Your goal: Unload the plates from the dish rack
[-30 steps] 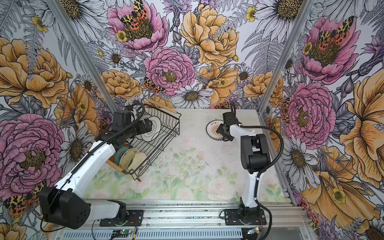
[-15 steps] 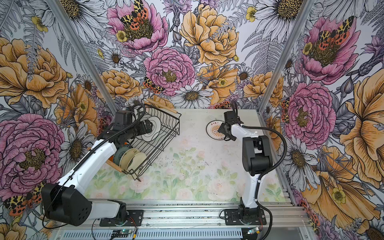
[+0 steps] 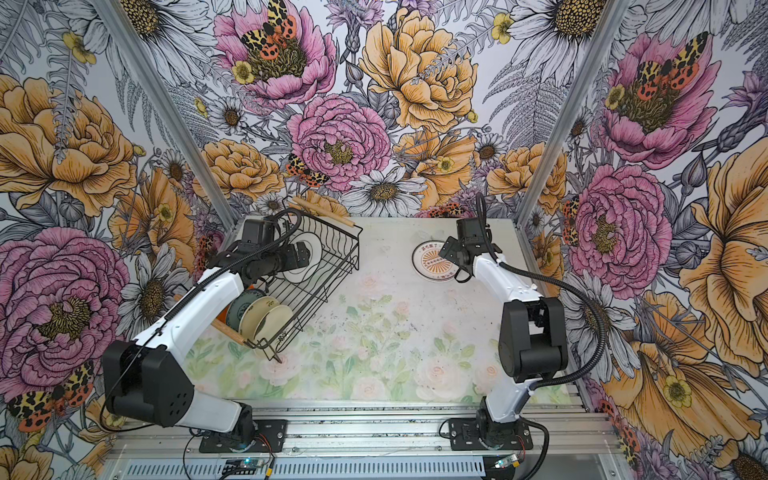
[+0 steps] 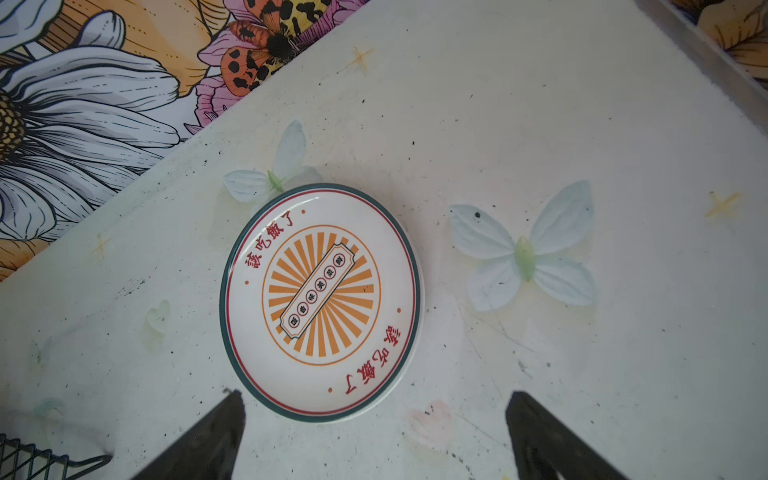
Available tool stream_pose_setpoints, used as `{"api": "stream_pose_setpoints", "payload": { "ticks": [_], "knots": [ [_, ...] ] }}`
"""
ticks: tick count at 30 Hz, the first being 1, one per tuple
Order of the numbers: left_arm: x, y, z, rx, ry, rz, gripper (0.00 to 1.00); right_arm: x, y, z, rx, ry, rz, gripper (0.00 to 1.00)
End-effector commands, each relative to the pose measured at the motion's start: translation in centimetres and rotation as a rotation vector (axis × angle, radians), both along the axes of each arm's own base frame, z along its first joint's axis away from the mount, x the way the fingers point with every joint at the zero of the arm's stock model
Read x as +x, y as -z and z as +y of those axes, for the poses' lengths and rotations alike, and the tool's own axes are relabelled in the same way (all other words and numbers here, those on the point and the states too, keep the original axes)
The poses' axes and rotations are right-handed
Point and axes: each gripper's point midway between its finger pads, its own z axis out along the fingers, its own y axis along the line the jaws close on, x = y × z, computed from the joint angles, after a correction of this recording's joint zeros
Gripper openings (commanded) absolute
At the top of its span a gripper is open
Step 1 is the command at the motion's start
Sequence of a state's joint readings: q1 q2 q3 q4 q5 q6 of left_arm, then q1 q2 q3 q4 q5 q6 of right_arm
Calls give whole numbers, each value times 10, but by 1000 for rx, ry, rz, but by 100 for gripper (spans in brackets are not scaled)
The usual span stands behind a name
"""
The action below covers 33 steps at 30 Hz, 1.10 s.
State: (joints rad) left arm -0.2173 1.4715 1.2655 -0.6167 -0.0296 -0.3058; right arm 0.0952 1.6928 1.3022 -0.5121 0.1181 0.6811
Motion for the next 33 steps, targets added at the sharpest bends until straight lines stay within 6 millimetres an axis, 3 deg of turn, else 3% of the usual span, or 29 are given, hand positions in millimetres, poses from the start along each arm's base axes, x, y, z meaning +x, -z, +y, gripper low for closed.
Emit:
{"api": "stream_pose_setpoints", "payload": {
  "ticks": [1, 10, 19, 27, 33],
  "knots": [
    [10, -7, 10, 59, -10, -23, 99, -5, -18, 9, 3, -52, -49, 99],
    [28, 14, 15, 205, 83, 59, 99, -17, -28, 21, 24, -141, -98, 100],
    [39, 17, 23, 292, 117, 62, 97, -27, -26, 19, 0, -190, -99, 99],
    [53, 40, 18, 334, 203, 104, 88, -29, -22, 20, -1, -228, -99, 99],
    [61, 38, 23, 382, 193, 99, 82, -31, -16, 13, -22, -234, -99, 100]
  ]
}}
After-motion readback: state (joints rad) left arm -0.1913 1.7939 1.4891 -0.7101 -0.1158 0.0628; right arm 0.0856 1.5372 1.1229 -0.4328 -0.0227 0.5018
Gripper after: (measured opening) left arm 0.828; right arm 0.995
